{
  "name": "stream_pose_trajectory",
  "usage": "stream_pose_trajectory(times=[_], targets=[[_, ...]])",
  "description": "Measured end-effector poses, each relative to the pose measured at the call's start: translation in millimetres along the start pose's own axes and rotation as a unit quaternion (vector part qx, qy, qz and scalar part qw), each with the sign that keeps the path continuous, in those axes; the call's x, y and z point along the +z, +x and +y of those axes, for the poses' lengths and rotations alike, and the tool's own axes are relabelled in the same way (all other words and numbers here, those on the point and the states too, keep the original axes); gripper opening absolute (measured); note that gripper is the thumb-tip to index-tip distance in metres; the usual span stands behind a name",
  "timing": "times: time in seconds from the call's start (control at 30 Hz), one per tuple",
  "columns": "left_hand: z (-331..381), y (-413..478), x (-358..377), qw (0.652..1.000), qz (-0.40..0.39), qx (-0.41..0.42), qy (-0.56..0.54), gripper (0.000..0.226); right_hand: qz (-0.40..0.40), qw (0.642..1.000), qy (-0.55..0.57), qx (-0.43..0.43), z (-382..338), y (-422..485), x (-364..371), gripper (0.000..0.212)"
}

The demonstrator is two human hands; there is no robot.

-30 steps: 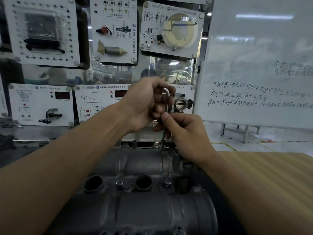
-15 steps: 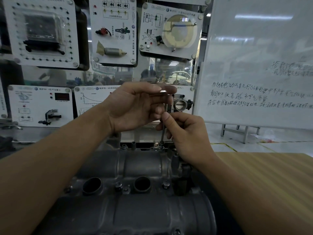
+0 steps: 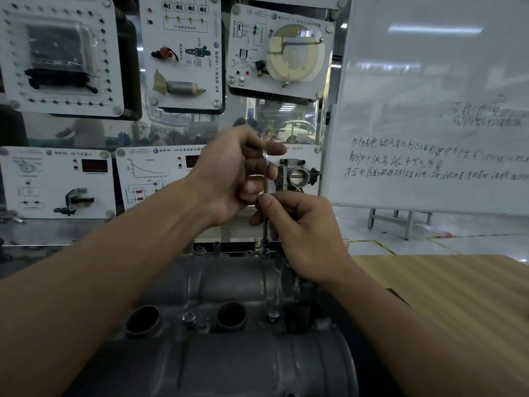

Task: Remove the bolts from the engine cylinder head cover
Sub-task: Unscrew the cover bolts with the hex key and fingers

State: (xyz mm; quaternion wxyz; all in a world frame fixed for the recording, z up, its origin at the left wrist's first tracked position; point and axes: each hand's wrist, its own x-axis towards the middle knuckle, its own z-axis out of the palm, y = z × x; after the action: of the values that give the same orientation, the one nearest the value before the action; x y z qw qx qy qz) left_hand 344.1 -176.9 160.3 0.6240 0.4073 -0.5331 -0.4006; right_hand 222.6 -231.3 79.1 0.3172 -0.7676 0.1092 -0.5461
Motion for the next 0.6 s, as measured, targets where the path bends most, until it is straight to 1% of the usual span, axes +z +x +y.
stream_pose_trajectory(times=[0.1, 0.17, 0.3, 0.37, 0.43, 0.5, 0.57, 0.6], targets=[[2, -4, -16, 0.993, -0.097, -0.025, -0.057, 0.040, -0.001, 1.000, -0.004, 0.005, -1, 0, -1, 0.034], [3, -7, -24, 0.985, -0.151, -0.035, -0.073, 0.040, 0.000, 1.000, -0.006, 0.009, -2, 0, -1, 0.036], [5, -7, -27, 0.978, -0.196, -0.037, -0.063, 0.035, 0.006, 1.000, 0.000, 0.013, -4, 0, 0, 0.036], [5, -7, -25, 0.979, -0.202, -0.021, -0.032, 0.035, 0.007, 1.000, 0.011, 0.013, -4, 0, 1, 0.036], [4, -7, -17, 0.987, -0.154, 0.011, 0.042, 0.034, 0.001, 1.000, 0.010, 0.013, -5, -1, 1, 0.035], [2, -6, -7, 0.992, -0.064, 0.039, 0.103, 0.036, -0.011, 1.000, 0.001, 0.010, -4, -1, 2, 0.036], [0, -4, 3, 0.991, 0.024, 0.048, 0.119, 0.027, -0.015, 1.000, -0.007, 0.004, -5, -2, 2, 0.038], [0, -4, 6, 0.990, 0.056, 0.048, 0.118, 0.022, -0.015, 1.000, -0.008, 0.002, -5, -2, 2, 0.038]])
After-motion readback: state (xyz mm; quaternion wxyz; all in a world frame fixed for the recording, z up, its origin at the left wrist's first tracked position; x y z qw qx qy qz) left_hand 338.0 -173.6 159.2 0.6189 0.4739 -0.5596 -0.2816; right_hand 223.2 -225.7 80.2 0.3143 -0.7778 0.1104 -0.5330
